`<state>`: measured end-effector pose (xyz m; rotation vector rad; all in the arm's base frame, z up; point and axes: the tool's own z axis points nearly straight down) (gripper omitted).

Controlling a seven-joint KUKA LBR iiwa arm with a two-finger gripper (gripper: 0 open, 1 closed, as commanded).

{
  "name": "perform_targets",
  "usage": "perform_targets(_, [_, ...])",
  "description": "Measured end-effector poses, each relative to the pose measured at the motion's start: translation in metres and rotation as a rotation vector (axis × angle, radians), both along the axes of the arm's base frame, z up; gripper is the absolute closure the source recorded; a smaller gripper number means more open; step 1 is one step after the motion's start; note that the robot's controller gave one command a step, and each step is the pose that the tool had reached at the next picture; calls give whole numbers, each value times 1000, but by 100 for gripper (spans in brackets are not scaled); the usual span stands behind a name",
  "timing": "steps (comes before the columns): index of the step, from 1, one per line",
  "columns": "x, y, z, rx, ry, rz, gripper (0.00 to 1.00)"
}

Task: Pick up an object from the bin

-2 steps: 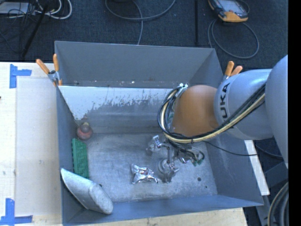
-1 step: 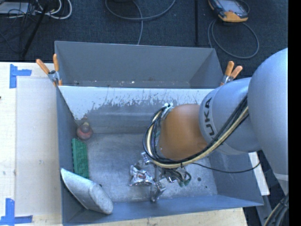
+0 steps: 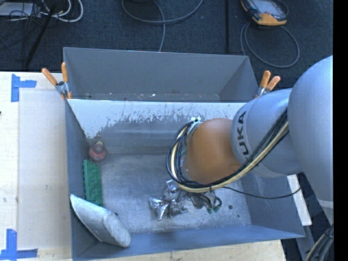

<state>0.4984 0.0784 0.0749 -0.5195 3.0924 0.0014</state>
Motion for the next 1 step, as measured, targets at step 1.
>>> perform_targets(1, [66, -61, 180, -4, -4, 246, 100])
